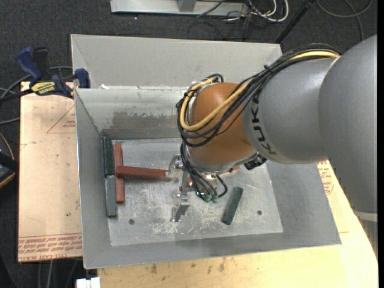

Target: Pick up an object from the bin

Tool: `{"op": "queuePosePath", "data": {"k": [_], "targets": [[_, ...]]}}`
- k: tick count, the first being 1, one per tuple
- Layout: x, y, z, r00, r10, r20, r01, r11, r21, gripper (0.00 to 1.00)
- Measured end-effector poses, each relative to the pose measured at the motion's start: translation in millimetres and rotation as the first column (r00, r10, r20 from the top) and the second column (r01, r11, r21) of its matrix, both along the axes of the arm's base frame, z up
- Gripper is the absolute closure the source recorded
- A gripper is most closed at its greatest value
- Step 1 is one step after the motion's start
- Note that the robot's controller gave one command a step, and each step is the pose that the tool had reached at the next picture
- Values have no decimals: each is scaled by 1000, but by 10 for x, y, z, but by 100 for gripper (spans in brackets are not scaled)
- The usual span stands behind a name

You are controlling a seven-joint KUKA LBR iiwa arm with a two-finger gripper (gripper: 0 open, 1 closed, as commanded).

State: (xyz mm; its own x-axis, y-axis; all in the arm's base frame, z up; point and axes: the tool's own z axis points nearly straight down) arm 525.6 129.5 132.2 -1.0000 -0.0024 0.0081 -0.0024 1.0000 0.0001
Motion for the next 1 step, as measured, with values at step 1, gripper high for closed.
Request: {"op": "queuePosePath", "data": {"k": [1], "targets": [[22,-5,41,1000,-3,8,3,1000,1,0]]}}
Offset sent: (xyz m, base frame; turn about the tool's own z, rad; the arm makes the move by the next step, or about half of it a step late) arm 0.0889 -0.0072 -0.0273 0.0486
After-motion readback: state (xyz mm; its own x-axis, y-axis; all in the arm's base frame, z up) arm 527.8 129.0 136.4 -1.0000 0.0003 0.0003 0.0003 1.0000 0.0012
